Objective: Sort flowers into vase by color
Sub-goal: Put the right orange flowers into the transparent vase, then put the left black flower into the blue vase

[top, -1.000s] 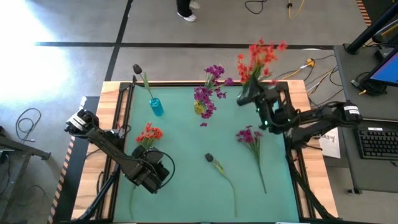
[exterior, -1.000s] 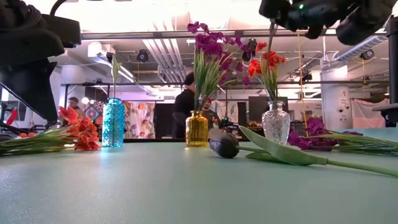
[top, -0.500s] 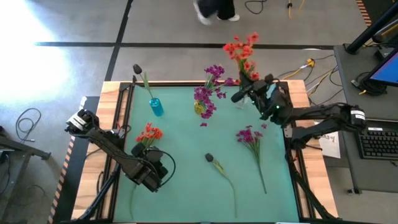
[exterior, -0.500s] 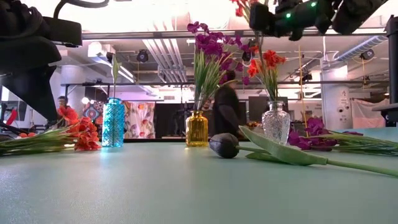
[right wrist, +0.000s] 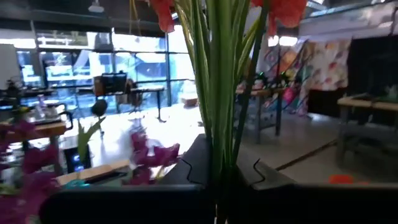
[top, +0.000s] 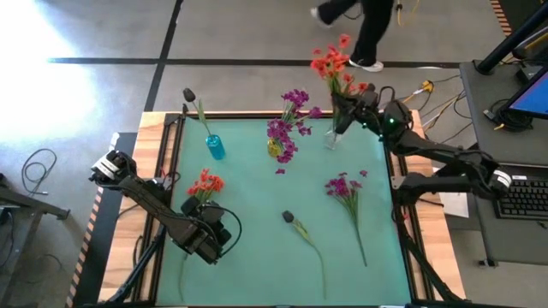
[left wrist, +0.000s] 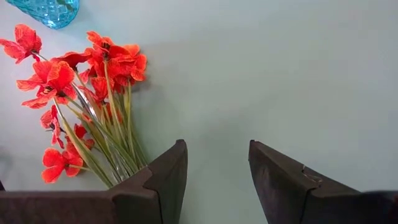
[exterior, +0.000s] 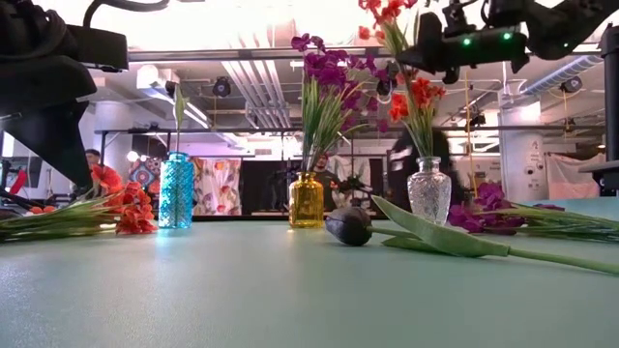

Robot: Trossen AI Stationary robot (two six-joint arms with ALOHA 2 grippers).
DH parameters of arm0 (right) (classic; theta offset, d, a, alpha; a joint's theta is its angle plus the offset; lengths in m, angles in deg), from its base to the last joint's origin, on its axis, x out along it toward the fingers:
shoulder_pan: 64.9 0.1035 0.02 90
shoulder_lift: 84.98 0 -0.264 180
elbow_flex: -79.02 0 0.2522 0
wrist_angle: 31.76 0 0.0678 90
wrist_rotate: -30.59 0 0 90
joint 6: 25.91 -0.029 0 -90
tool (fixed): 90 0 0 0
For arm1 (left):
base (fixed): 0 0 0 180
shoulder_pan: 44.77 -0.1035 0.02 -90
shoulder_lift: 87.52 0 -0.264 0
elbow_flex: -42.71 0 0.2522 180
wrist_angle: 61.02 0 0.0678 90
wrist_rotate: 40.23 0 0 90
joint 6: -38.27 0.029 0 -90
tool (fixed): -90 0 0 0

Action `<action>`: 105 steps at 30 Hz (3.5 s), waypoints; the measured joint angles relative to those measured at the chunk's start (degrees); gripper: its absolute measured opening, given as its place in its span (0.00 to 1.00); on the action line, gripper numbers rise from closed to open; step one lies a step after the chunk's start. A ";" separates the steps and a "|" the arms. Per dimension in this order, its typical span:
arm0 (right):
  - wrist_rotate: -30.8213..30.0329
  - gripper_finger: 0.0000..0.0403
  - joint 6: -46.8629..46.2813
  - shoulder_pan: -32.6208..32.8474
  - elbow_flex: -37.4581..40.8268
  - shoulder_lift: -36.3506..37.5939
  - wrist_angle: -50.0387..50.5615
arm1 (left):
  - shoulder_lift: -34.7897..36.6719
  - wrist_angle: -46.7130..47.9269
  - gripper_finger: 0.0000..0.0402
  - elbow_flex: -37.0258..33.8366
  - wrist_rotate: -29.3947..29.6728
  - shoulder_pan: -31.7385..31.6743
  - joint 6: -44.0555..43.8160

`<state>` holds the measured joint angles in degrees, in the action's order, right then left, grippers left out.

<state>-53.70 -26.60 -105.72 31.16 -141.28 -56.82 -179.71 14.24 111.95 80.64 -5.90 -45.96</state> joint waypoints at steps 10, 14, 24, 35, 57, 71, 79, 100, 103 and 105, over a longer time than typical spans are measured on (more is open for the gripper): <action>-1.17 0.03 3.07 -0.37 6.84 -0.45 -9.93 | 0.00 0.10 0.39 0.00 0.13 0.00 1.20; -3.48 0.03 4.61 -0.37 7.59 -0.48 -9.87 | 0.02 0.13 0.39 0.00 0.13 0.00 1.22; -8.82 0.03 6.49 -0.59 7.77 -2.25 -10.65 | 0.02 0.19 0.39 0.00 0.30 0.00 1.27; -9.38 0.03 5.77 -0.59 7.86 -5.61 -13.41 | 0.02 0.21 0.39 0.00 1.12 0.00 1.27; -9.38 0.34 3.77 -0.59 7.93 -6.90 -12.64 | 0.02 0.23 0.39 0.00 1.14 0.00 1.29; -8.68 0.56 0.77 0.10 7.82 4.74 5.67 | 0.02 0.41 0.39 0.00 1.13 0.00 1.31; -8.54 0.65 -4.08 2.64 5.80 13.88 20.91 | 0.02 0.36 0.39 0.00 -1.72 -0.09 1.31; -8.52 0.65 -15.12 6.37 -1.17 16.69 48.86 | 1.32 0.40 0.39 0.00 -25.97 0.29 1.25; -8.52 0.65 -15.88 7.43 -1.17 17.08 48.84 | 1.46 0.42 0.39 0.00 -26.57 0.42 0.85; -8.49 0.64 -16.59 8.09 -1.17 17.41 48.89 | 1.46 0.61 0.39 0.00 -27.80 0.39 -0.21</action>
<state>-62.19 -43.19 -97.63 29.99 -123.87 -7.94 -178.24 14.85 111.95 52.84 -5.51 -46.17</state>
